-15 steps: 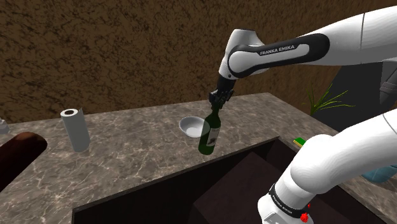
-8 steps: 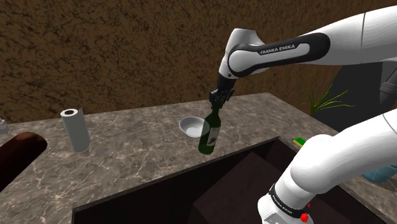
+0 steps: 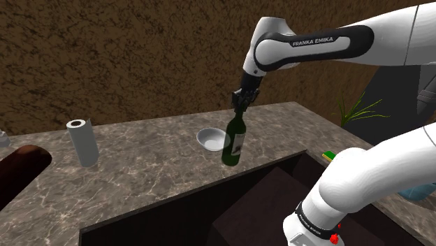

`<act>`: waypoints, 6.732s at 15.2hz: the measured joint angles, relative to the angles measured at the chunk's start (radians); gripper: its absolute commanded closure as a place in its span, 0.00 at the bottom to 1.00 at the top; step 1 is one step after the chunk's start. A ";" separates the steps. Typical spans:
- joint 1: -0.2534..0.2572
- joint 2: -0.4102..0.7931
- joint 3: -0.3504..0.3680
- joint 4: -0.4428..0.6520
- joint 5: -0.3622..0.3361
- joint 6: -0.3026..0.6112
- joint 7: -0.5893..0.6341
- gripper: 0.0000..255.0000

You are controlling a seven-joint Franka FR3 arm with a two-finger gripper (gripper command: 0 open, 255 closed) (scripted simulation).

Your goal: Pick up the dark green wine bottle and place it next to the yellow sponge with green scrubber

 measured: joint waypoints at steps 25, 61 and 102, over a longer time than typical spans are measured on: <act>0.000 0.014 -0.001 0.347 0.000 -0.333 -0.002 1.00; -0.001 0.294 0.001 1.156 -0.001 -0.862 -0.002 1.00; -0.179 -0.346 -0.564 0.396 -0.364 -0.653 -0.690 1.00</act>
